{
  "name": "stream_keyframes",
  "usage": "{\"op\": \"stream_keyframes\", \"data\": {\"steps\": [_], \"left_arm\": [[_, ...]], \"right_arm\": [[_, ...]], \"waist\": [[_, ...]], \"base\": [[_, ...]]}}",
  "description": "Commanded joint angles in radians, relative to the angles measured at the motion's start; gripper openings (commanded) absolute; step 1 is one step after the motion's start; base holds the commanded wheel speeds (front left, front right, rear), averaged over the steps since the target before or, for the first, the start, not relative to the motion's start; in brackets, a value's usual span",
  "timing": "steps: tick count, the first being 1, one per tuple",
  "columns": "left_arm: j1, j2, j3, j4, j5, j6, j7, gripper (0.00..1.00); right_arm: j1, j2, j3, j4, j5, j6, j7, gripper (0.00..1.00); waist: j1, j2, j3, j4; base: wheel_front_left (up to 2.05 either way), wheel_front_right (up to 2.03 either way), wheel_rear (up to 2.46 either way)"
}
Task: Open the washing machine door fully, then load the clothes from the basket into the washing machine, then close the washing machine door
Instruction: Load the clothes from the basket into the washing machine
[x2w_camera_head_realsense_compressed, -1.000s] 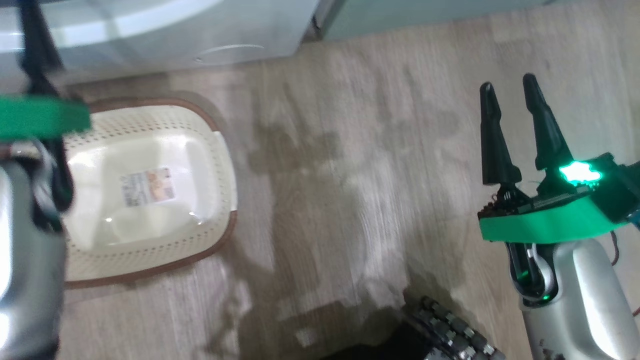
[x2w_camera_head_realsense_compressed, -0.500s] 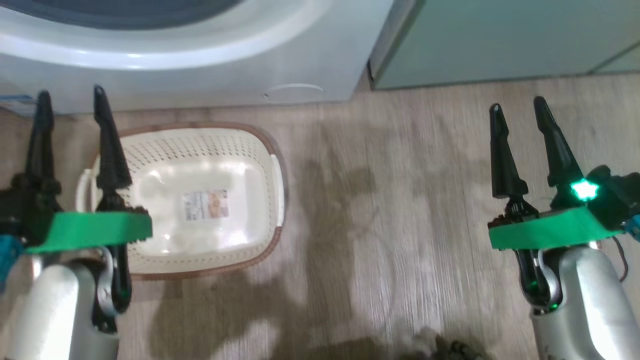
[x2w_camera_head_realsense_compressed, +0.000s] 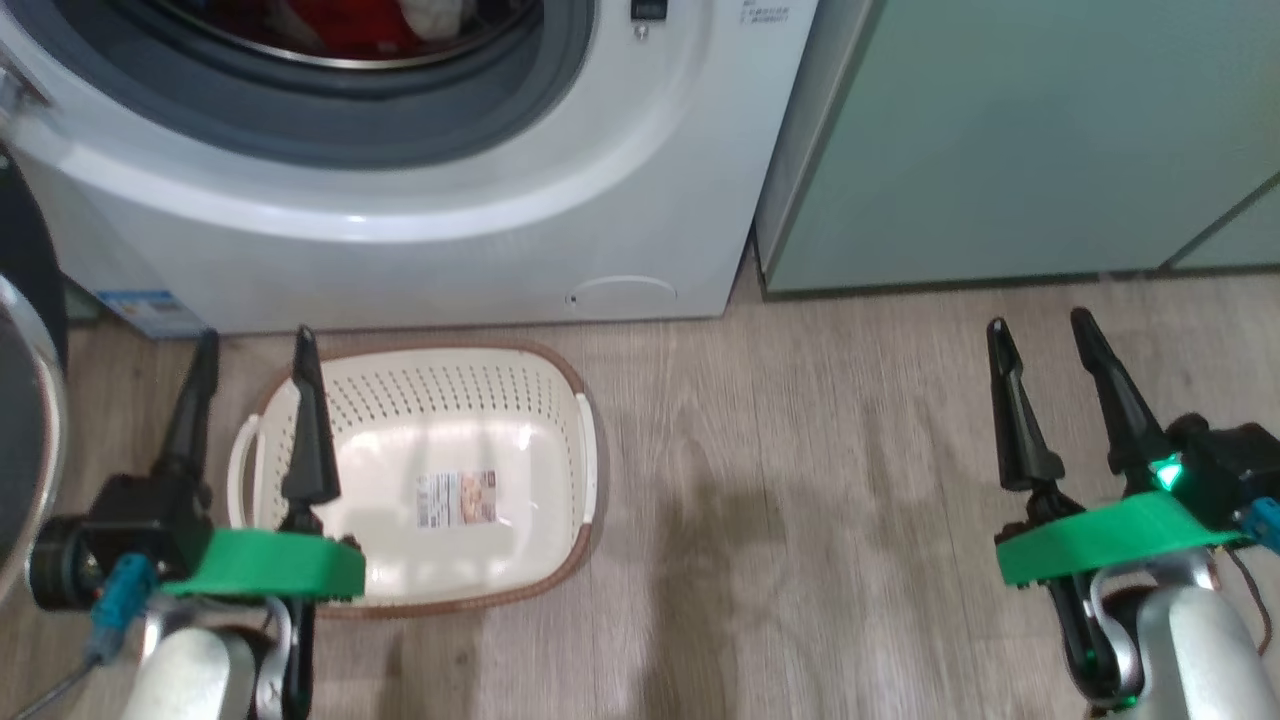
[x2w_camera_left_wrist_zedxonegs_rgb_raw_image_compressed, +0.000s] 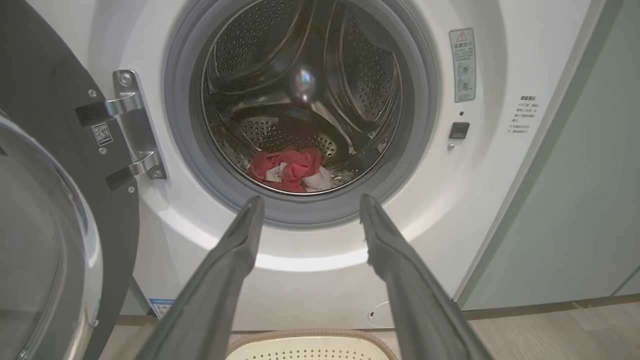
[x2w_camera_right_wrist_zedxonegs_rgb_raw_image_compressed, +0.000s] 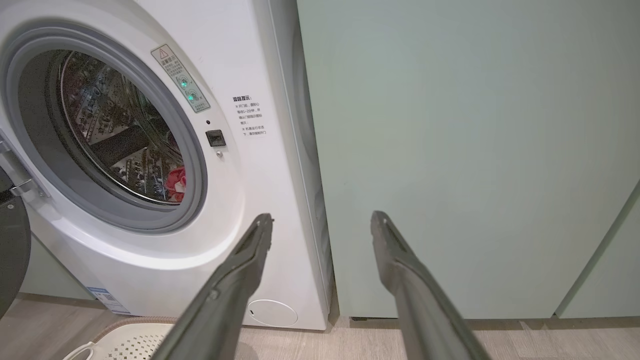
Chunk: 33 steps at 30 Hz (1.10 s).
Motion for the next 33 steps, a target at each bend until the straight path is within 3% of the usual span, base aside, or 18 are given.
{"op": "stream_keyframes", "data": {"steps": [1, 15, 33], "left_arm": [[-0.011, 0.012, 0.03, -0.026, 0.008, -0.005, -0.005, 1.0], [0.064, 0.017, 0.007, 0.005, -0.001, -0.004, 0.005, 1.0], [0.072, 0.024, -0.003, 0.001, -0.004, 0.013, 0.027, 1.0]], "right_arm": [[-0.002, -0.005, 0.017, -0.039, -0.004, 0.0, 0.005, 1.0], [0.089, -0.005, -0.002, -0.099, -0.008, 0.0, 0.062, 1.0], [0.117, -0.005, -0.01, -0.118, 0.003, 0.0, 0.071, 1.0]], "waist": [[0.0001, -0.0001, -0.023, 0.0], [0.0001, -0.0001, -0.11, -0.004], [0.0001, -0.0001, -0.135, -0.003]], "base": [[0.0, 0.0, 0.0], [0.0, 0.0, 0.0], [0.0, 0.0, 0.0]]}}
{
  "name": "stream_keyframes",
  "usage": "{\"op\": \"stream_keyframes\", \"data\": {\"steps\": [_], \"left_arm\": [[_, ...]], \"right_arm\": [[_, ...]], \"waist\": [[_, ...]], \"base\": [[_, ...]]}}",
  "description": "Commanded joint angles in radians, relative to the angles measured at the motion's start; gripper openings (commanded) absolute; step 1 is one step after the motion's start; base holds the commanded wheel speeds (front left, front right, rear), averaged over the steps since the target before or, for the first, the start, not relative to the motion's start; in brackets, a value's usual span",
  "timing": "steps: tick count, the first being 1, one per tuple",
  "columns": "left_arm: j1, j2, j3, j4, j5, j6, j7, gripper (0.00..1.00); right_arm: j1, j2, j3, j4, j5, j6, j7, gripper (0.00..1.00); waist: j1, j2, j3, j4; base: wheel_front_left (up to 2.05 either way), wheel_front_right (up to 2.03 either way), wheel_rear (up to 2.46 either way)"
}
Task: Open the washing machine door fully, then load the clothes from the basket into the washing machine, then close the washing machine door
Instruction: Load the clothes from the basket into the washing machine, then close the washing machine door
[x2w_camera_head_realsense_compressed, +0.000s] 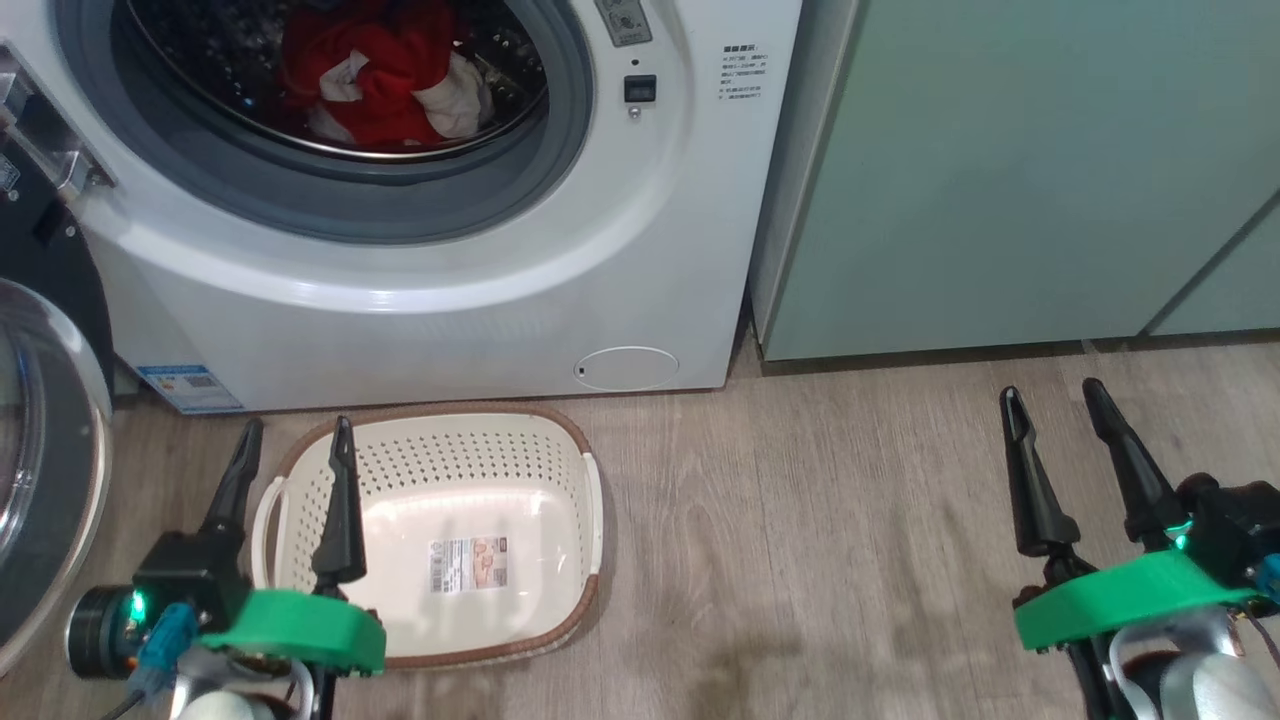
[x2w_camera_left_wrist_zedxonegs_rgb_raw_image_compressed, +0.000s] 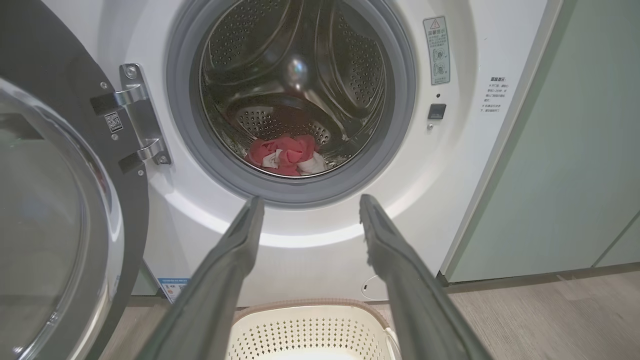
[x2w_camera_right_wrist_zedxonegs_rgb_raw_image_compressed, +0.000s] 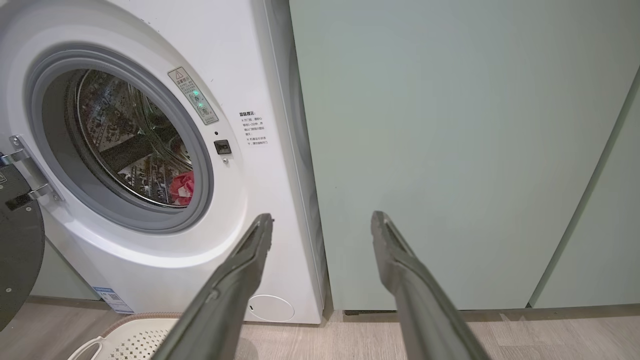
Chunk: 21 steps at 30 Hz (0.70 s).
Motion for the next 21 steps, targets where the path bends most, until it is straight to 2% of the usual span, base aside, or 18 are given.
{"op": "stream_keyframes", "data": {"steps": [1, 21], "left_arm": [[-0.027, 0.019, 0.032, -0.034, -0.002, 0.011, -0.001, 1.0], [-0.025, 0.024, 0.021, -0.033, -0.008, 0.024, 0.006, 1.0]], "right_arm": [[-0.014, -0.005, 0.018, -0.038, 0.006, 0.0, 0.004, 1.0], [-0.015, -0.005, 0.018, -0.03, 0.008, 0.0, 0.002, 1.0]], "waist": [[0.0001, 0.0, -0.001, 0.001], [0.0001, 0.0, -0.019, 0.0]], "base": [[0.0, 0.0, 0.0], [0.0, 0.0, 0.0]]}}
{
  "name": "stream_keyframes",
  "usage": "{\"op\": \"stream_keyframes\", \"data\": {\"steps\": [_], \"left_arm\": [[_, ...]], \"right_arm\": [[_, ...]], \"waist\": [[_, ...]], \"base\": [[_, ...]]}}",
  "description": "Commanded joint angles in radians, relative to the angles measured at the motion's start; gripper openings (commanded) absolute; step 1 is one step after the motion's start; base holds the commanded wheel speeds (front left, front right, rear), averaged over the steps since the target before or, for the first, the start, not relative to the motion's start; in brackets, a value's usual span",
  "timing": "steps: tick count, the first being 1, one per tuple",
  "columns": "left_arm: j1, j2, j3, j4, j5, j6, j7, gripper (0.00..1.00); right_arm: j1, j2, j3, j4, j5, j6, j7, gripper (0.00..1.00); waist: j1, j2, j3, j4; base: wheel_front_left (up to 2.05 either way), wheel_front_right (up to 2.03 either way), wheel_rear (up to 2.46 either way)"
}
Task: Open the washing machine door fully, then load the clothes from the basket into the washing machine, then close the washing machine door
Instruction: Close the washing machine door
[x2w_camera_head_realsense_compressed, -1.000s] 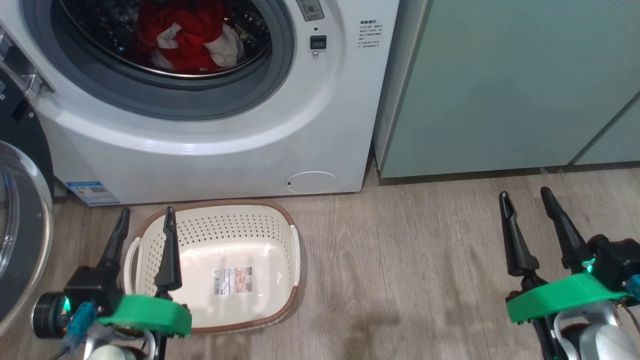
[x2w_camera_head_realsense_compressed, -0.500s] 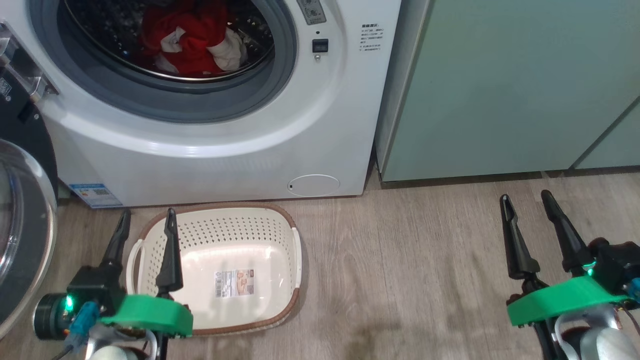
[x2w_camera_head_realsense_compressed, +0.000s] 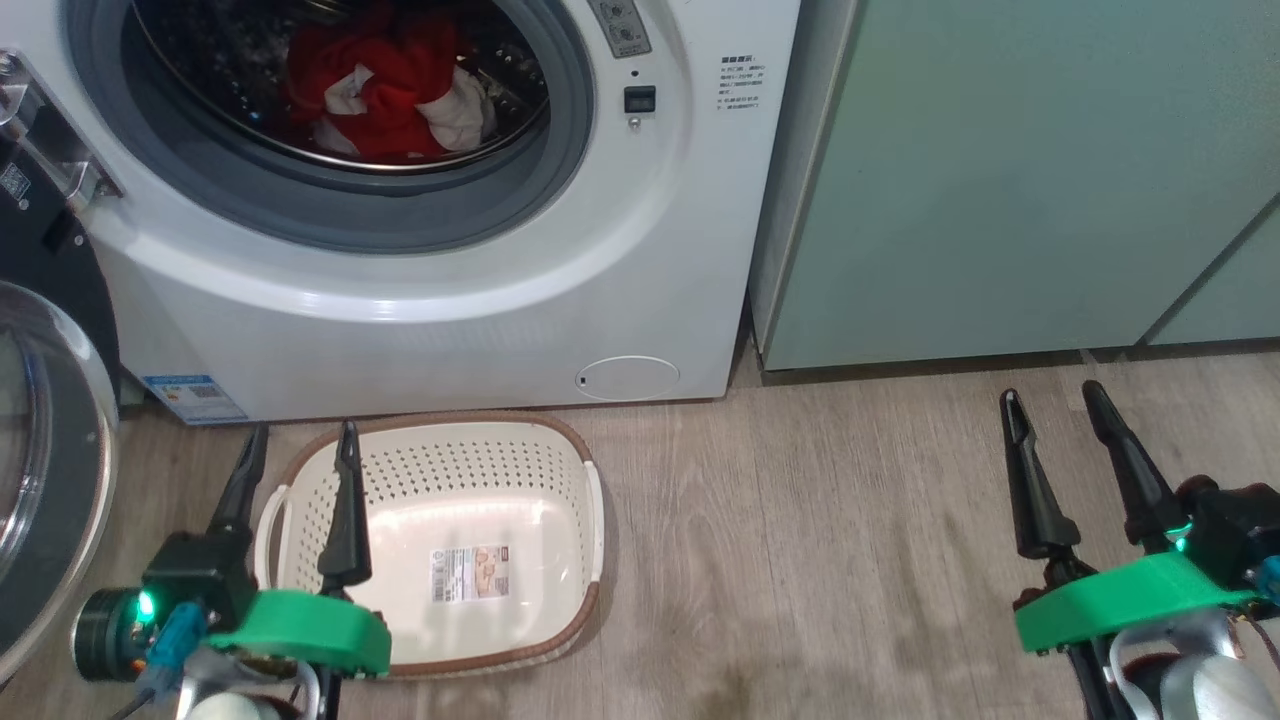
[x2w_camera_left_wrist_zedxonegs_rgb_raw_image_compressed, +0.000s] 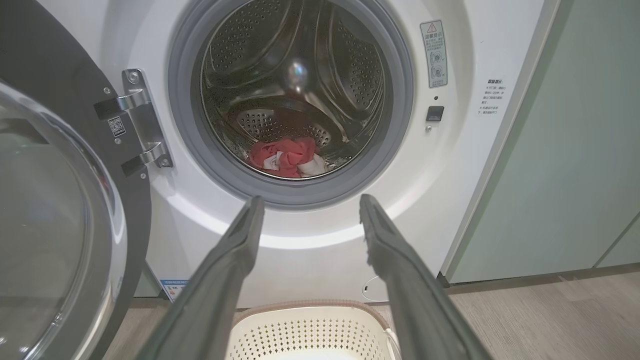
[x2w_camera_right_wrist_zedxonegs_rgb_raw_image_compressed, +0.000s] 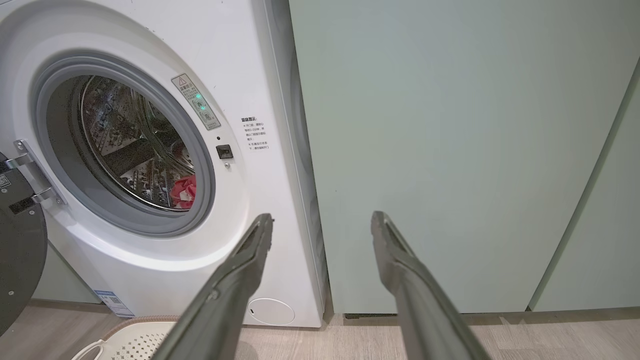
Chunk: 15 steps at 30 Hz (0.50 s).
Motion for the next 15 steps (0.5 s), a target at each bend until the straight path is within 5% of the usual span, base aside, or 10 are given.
{"op": "stream_keyframes", "data": {"steps": [1, 15], "left_arm": [[-0.025, 0.02, 0.036, -0.032, -0.008, 0.007, -0.002, 1.0], [-0.019, 0.022, 0.028, -0.036, -0.012, 0.017, 0.001, 1.0]], "right_arm": [[-0.018, -0.005, 0.018, -0.032, 0.008, 0.0, 0.002, 1.0], [-0.015, -0.005, 0.018, -0.032, 0.011, 0.0, 0.001, 1.0]], "waist": [[0.0001, 0.0, -0.002, 0.0], [0.0001, 0.0, -0.01, 0.005]], "base": [[0.0, 0.0, 0.0], [0.0, 0.0, 0.0]]}}
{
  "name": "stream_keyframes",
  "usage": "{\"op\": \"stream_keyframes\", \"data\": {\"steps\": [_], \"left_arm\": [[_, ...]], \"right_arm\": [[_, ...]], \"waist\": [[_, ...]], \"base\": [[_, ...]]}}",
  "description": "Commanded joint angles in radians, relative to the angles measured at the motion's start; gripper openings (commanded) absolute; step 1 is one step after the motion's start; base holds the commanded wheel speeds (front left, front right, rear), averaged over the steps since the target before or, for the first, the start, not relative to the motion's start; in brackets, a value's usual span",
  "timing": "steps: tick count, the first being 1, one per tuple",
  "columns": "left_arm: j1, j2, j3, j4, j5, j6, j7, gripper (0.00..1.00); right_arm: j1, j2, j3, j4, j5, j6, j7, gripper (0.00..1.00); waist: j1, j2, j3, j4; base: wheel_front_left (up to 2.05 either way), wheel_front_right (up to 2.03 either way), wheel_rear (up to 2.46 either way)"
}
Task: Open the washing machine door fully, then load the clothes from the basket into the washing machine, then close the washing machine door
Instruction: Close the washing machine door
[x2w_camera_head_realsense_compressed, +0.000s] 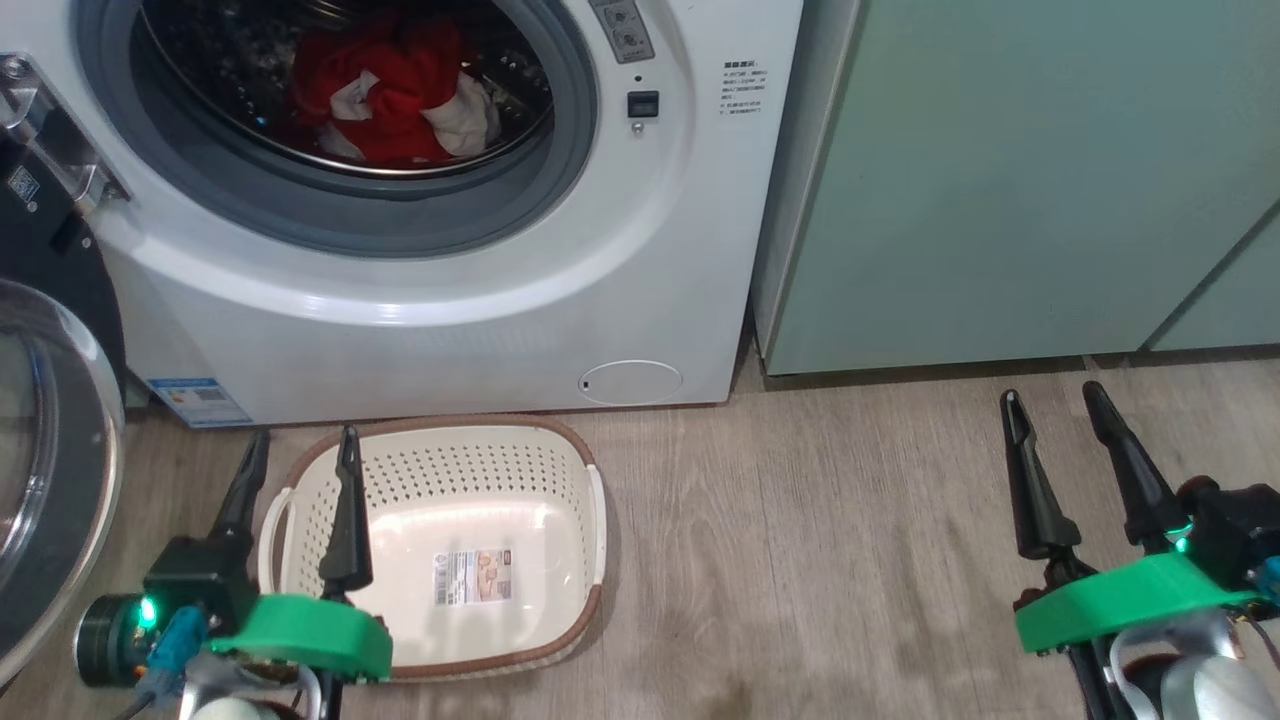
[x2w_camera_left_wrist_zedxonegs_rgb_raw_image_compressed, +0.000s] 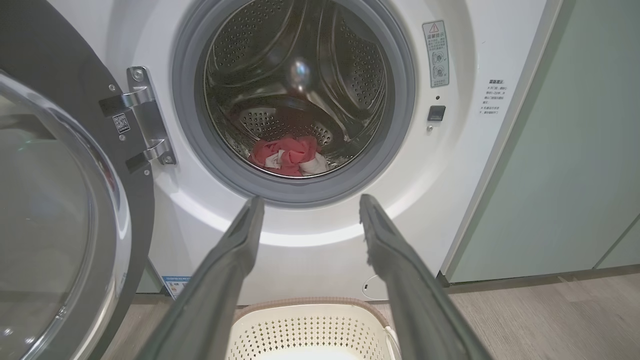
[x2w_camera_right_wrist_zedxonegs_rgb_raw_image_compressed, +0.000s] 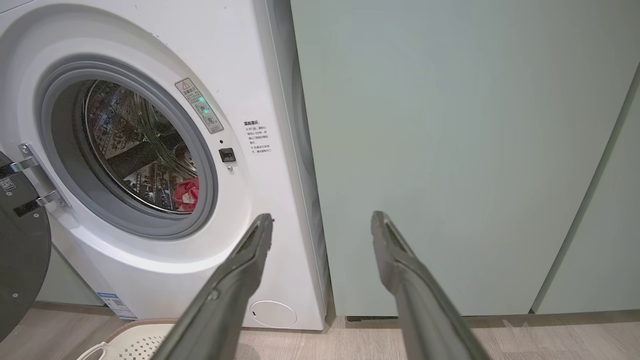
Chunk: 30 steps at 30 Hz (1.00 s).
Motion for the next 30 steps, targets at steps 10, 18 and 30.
{"op": "stream_keyframes", "data": {"steps": [10, 18, 30], "left_arm": [[-0.025, 0.025, 0.03, -0.036, -0.006, 0.011, 0.0, 1.0], [-0.024, 0.026, 0.026, -0.035, -0.009, 0.015, 0.0, 1.0], [-0.026, 0.029, 0.017, -0.032, -0.014, 0.014, -0.001, 1.0]], "right_arm": [[-0.013, -0.005, 0.017, -0.035, 0.007, 0.0, 0.002, 1.0], [-0.012, -0.005, 0.017, -0.037, 0.005, 0.0, 0.005, 1.0], [-0.009, -0.005, 0.018, -0.036, 0.007, 0.0, 0.006, 1.0]], "waist": [[0.0001, 0.0, -0.003, 0.001], [0.0001, 0.0, -0.007, 0.001], [0.0001, 0.0, -0.014, -0.001]], "base": [[0.0, 0.0, 0.0], [0.0, 0.0, 0.0], [-0.55, 0.55, 0.0]]}}
